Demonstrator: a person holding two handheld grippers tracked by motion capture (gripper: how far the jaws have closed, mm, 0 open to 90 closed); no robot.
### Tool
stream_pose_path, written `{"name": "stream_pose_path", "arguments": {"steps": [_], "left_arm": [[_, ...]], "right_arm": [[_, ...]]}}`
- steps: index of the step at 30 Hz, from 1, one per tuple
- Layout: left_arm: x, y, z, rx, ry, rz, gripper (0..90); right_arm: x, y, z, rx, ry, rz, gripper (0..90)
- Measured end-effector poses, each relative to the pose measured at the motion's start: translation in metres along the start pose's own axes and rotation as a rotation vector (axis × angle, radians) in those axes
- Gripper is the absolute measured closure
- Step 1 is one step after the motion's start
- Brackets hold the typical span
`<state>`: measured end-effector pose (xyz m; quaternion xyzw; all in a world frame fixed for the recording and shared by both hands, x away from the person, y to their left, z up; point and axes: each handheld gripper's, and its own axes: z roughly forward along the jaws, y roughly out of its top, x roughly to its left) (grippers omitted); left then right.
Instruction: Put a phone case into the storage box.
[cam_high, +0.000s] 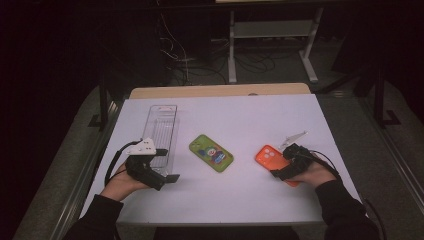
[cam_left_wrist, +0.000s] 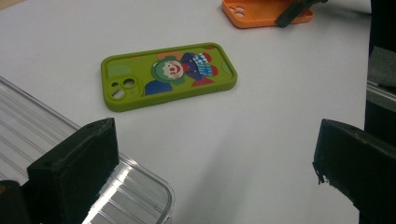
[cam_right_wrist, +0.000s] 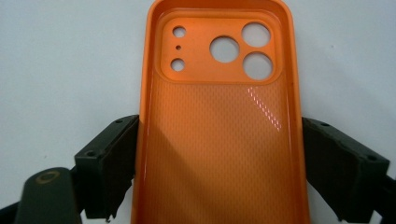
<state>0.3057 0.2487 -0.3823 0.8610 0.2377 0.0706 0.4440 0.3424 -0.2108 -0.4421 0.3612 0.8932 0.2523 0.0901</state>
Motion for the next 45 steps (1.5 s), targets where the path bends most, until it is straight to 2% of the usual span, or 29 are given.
{"name": "stream_pose_path", "arguments": {"steps": [7, 8, 10, 15, 16, 19, 25, 30, 32, 39, 45], "left_arm": [[-0.003, 0.007, -0.001, -0.006, -0.004, 0.008, 0.0], [-0.004, 0.011, 0.000, -0.008, -0.008, 0.013, 0.0], [-0.004, 0.015, 0.000, -0.015, -0.021, 0.000, 0.0], [-0.003, 0.026, 0.002, -0.018, -0.032, 0.009, 0.0], [-0.003, 0.032, 0.004, -0.015, -0.038, 0.018, 0.0], [-0.004, 0.039, 0.007, -0.015, -0.040, 0.034, 0.0], [-0.001, 0.064, 0.020, -0.036, -0.067, 0.058, 0.0], [-0.001, 0.078, 0.029, -0.041, -0.090, 0.073, 0.0], [-0.001, 0.083, 0.033, -0.041, -0.101, 0.092, 0.0], [-0.002, 0.097, 0.051, -0.028, -0.139, 0.124, 0.0], [-0.003, 0.102, 0.064, -0.019, -0.168, 0.155, 0.0]], "right_arm": [[-0.002, 0.000, -0.001, -0.009, 0.014, 0.000, 15.3], [-0.002, 0.000, -0.002, -0.007, 0.032, 0.025, 15.4], [-0.003, 0.001, -0.004, -0.003, 0.048, 0.026, 15.4], [-0.005, 0.007, -0.008, 0.006, 0.044, -0.008, 15.3], [-0.004, 0.012, -0.011, 0.000, 0.066, -0.010, 15.3], [-0.005, 0.017, -0.013, -0.002, 0.068, -0.033, 15.3], [-0.005, 0.036, -0.025, -0.023, 0.085, -0.057, 15.4], [-0.005, 0.051, -0.029, -0.042, 0.095, -0.080, 15.4], [-0.005, 0.056, -0.030, -0.051, 0.107, -0.086, 15.3], [-0.004, 0.071, -0.029, -0.070, 0.117, -0.098, 15.3], [-0.001, 0.077, -0.025, -0.086, 0.134, -0.122, 15.4]]}}
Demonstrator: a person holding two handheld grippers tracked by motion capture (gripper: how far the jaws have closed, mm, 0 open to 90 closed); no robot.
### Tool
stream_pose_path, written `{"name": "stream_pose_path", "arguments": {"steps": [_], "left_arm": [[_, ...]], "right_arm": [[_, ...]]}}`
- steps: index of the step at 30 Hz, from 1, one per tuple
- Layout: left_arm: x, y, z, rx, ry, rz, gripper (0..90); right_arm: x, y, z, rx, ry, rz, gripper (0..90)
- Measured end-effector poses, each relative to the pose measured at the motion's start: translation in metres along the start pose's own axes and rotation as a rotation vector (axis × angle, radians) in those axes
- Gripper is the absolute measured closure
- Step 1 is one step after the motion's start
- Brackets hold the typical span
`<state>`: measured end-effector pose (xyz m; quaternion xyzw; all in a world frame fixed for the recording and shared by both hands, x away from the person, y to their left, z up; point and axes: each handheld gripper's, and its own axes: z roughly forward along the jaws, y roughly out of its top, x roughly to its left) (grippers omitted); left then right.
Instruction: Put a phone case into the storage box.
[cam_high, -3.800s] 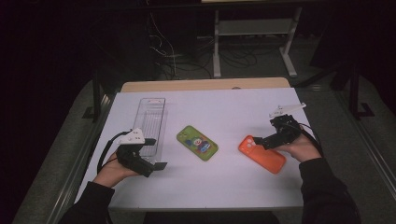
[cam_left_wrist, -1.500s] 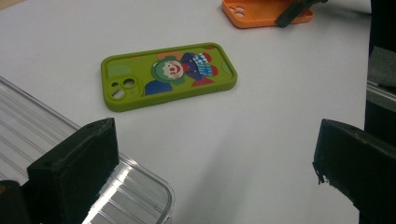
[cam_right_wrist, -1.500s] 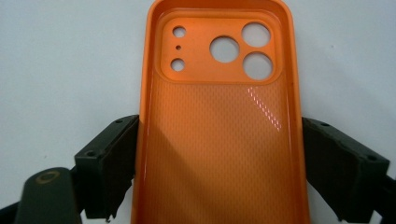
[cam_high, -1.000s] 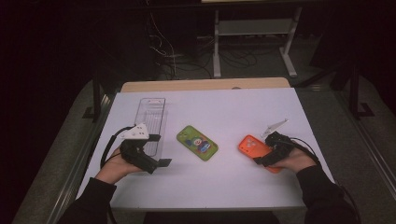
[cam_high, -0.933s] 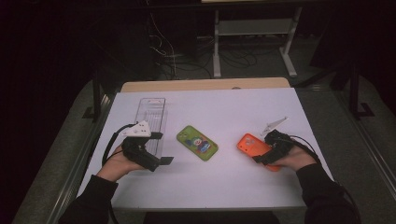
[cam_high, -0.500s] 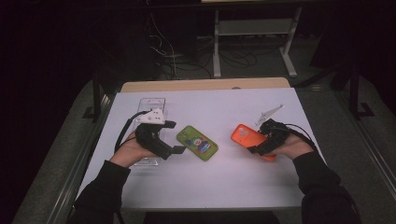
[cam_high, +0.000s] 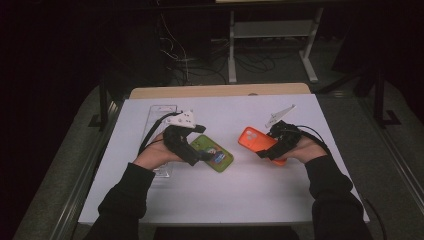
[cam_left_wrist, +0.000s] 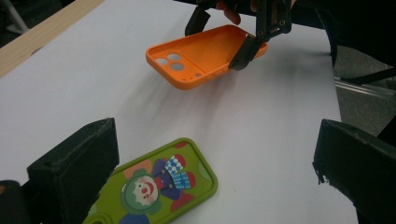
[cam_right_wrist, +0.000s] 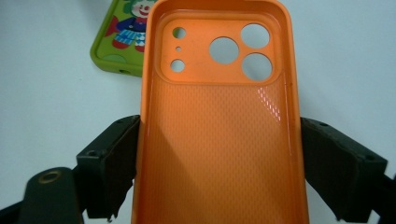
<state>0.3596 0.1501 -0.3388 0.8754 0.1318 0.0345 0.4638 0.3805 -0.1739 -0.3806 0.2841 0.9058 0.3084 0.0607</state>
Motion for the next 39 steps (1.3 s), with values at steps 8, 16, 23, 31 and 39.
{"name": "stream_pose_path", "arguments": {"steps": [8, 16, 23, 31, 39], "left_arm": [[0.000, 0.000, 0.010, 0.018, -0.027, 0.022, 0.0], [-0.005, -0.001, 0.018, 0.050, -0.054, 0.042, 0.0], [-0.010, -0.002, 0.023, 0.082, -0.079, 0.071, 0.0], [-0.017, -0.003, 0.033, 0.131, -0.106, 0.101, 0.0], [-0.022, -0.006, 0.043, 0.193, -0.124, 0.140, 0.0]], "right_arm": [[0.011, 0.001, 0.011, 0.034, 0.027, -0.122, 15.3], [0.032, 0.010, 0.020, 0.049, 0.084, -0.237, 15.3], [0.044, 0.015, 0.024, 0.051, 0.127, -0.285, 15.3], [0.059, 0.022, 0.028, 0.056, 0.163, -0.341, 15.3], [0.073, 0.028, 0.029, 0.062, 0.197, -0.384, 15.3]]}}
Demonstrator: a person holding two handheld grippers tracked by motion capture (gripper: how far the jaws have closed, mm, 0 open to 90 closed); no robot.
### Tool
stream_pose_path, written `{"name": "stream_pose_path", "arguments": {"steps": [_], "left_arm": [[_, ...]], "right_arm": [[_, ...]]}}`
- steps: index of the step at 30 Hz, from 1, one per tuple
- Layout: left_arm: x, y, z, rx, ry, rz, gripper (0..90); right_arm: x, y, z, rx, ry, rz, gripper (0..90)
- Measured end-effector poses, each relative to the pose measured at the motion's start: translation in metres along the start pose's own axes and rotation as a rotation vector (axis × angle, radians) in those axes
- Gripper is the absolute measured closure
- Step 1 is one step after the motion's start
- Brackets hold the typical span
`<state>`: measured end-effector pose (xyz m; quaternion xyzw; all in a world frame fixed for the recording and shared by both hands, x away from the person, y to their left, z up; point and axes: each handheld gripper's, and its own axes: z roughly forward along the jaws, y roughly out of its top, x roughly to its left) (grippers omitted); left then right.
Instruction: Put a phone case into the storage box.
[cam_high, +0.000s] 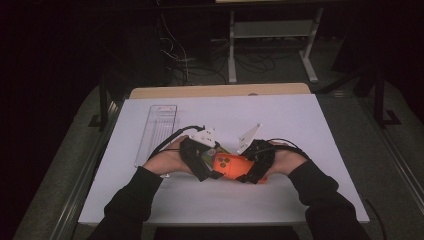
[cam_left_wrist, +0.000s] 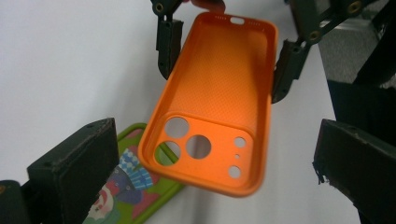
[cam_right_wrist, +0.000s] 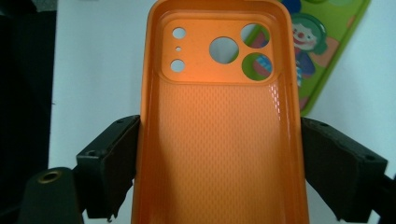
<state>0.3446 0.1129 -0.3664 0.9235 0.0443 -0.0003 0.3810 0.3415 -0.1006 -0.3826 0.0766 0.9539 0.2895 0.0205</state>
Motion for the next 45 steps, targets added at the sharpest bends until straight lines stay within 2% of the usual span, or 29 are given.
{"name": "stream_pose_path", "arguments": {"steps": [11, 17, 18, 21, 23, 30, 31, 35, 36, 41, 42, 45], "left_arm": [[-0.006, 0.000, 0.012, 0.066, -0.022, 0.038, 0.0], [-0.009, -0.001, 0.018, 0.095, -0.035, 0.054, 0.0], [-0.010, -0.001, 0.020, 0.113, -0.040, 0.062, 0.0], [-0.011, -0.001, 0.022, 0.118, -0.037, 0.070, 4.9], [-0.012, -0.001, 0.023, 0.112, -0.041, 0.064, 4.9], [-0.014, -0.002, 0.026, 0.149, -0.042, 0.082, 6.3], [-0.013, -0.002, 0.027, 0.159, -0.034, 0.096, 6.3], [-0.013, -0.001, 0.027, 0.170, -0.034, 0.111, 9.3], [-0.014, -0.001, 0.027, 0.168, -0.034, 0.109, 10.5], [-0.015, -0.001, 0.028, 0.155, -0.037, 0.099, 13.2], [-0.014, 0.000, 0.027, 0.173, -0.040, 0.121, 13.3], [-0.013, 0.000, 0.027, 0.170, -0.043, 0.122, 14.0]], "right_arm": [[0.010, 0.011, 0.001, 0.000, 0.019, -0.058, 15.2], [0.013, 0.014, 0.000, -0.007, 0.024, -0.075, 15.3], [0.014, 0.015, -0.001, -0.007, 0.028, -0.072, 15.2], [0.014, 0.015, -0.001, -0.010, 0.034, -0.080, 15.2], [0.014, 0.015, -0.001, -0.010, 0.034, -0.080, 15.2], [0.015, 0.016, -0.001, -0.013, 0.037, -0.093, 15.2], [0.015, 0.017, -0.001, -0.009, 0.034, -0.094, 15.2], [0.016, 0.017, -0.001, -0.010, 0.037, -0.093, 15.2], [0.016, 0.017, 0.000, -0.016, 0.048, -0.088, 15.2], [0.016, 0.017, 0.000, -0.011, 0.042, -0.095, 15.2], [0.016, 0.017, 0.000, -0.010, 0.044, -0.095, 15.2], [0.016, 0.017, 0.000, -0.008, 0.046, -0.094, 15.2]]}}
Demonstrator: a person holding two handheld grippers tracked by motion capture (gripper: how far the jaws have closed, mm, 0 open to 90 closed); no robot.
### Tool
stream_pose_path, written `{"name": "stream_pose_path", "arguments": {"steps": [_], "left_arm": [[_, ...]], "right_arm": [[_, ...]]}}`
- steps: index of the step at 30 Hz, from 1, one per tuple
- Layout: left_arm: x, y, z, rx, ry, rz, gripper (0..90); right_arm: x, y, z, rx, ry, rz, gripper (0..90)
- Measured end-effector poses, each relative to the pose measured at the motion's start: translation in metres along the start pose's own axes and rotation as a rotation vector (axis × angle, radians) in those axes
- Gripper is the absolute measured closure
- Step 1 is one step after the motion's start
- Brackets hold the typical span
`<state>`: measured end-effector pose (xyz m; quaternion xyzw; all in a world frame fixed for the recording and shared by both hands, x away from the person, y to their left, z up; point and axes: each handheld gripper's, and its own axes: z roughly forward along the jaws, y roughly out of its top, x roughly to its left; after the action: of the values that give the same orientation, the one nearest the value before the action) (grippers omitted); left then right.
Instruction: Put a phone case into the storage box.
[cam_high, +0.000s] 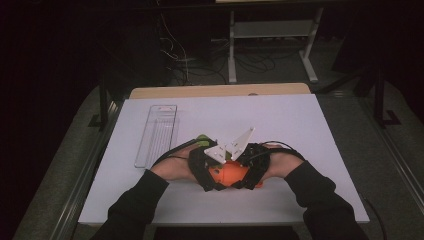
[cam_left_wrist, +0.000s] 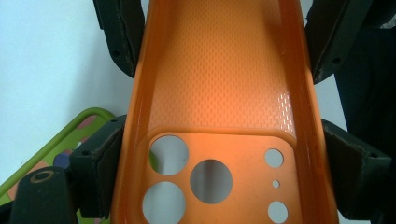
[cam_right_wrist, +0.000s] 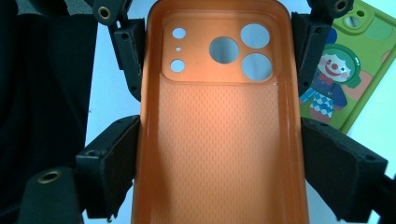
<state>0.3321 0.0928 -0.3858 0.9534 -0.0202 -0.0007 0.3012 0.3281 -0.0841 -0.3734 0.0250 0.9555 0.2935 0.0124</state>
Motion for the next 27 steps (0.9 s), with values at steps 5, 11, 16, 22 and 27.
{"name": "stream_pose_path", "arguments": {"steps": [5, 11, 16, 22, 27], "left_arm": [[0.001, 0.000, 0.002, -0.005, -0.020, -0.012, 14.9], [0.001, 0.000, 0.004, 0.001, -0.041, -0.033, 15.6], [0.004, -0.006, 0.004, 0.002, -0.026, -0.085, 15.7], [0.009, -0.011, 0.000, -0.023, 0.030, -0.137, 15.6], [0.011, -0.015, -0.002, -0.028, 0.065, -0.173, 15.6]], "right_arm": [[0.000, -0.001, 0.000, 0.005, 0.007, 0.011, 15.2], [-0.001, -0.003, 0.002, 0.007, 0.025, 0.018, 14.2], [-0.004, -0.008, 0.001, 0.007, 0.016, 0.062, 9.5], [-0.015, -0.023, -0.015, -0.063, -0.043, 0.143, 7.6], [-0.021, -0.038, -0.028, -0.099, -0.118, 0.210, 7.1]]}}
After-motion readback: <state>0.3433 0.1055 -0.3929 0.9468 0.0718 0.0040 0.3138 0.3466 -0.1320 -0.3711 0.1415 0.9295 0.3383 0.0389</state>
